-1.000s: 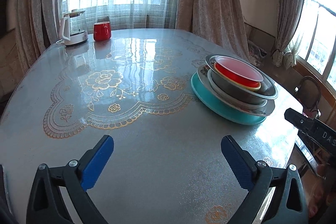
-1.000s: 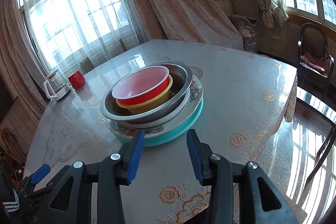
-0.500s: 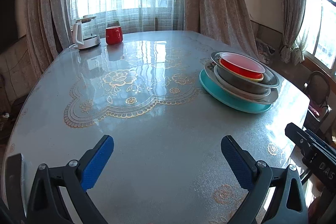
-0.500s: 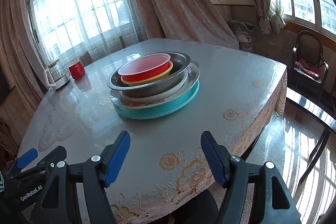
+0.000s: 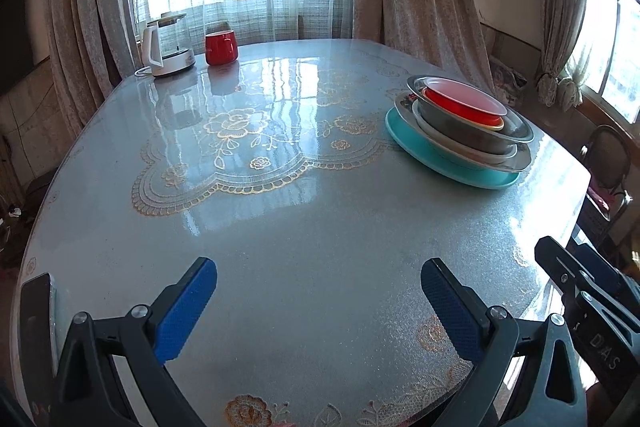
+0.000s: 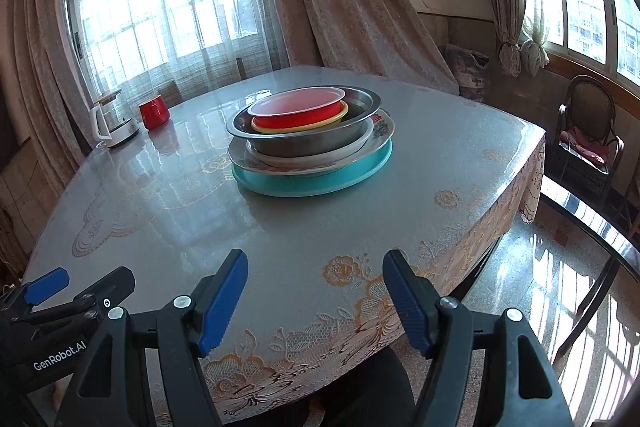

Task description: Organize plates and bowls

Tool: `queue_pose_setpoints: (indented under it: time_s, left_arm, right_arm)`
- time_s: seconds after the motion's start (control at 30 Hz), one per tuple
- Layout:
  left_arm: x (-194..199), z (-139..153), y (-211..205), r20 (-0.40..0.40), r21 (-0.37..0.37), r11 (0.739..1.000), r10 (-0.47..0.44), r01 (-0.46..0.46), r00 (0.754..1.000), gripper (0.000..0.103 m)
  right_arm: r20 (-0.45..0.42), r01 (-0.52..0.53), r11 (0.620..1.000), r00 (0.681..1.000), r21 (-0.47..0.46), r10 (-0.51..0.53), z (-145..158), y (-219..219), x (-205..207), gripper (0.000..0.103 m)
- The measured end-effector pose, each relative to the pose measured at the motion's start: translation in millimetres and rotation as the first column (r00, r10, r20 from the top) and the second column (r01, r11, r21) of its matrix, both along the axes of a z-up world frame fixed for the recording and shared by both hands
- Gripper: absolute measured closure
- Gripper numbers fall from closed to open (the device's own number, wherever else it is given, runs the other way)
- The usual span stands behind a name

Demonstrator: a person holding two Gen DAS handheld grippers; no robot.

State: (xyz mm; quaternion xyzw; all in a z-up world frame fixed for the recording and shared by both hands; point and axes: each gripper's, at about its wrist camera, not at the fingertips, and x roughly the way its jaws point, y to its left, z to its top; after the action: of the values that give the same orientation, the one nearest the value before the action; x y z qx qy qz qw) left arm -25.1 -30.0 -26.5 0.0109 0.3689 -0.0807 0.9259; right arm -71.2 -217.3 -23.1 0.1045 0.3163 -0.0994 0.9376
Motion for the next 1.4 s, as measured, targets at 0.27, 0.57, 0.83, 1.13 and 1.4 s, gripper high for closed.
queue_pose_setpoints:
  time_s: [0.27,0.57,0.83,1.13,1.4]
  left_arm:
    - [-0.2,0.5,7.4,0.001,-0.002,1.000,0.011,-0.011,1.000,0.000]
    - [0.1,0.8,9.3,-0.002,0.002,1.000,0.005,-0.005,1.000,0.000]
    - [0.6,-0.9,7.3,-0.003,0.014,1.000,0.002,-0.002,1.000,0.000]
    - [-1.8,0.3,6.6,0.014,0.027,1.000,-0.003,0.003,1.000,0.000]
    - [-1.0,0.3,5.8,0.014,0.036,0.999,0.001,-0.001,1.000,0.000]
  right_arm:
    - [-0.012,0.002,1.000,1.000,-0.006,-0.003,-2.5,3.6,-0.2,0.032]
    - [-0.009,-0.006,1.000,1.000,-0.012,0.006,-0.5,4.1,1.0,0.032]
    - [-0.016,-0.014,1.000,1.000,-0.016,0.014,-2.0,5.4,3.5,0.032]
    - [-0.015,-0.015,1.000,1.000,-0.019,0.015,-2.1,4.5,3.8,0.032]
    - [-0.016,-0.017,1.000,1.000,-0.023,0.016,-2.7,5.2,4.8,0.032]
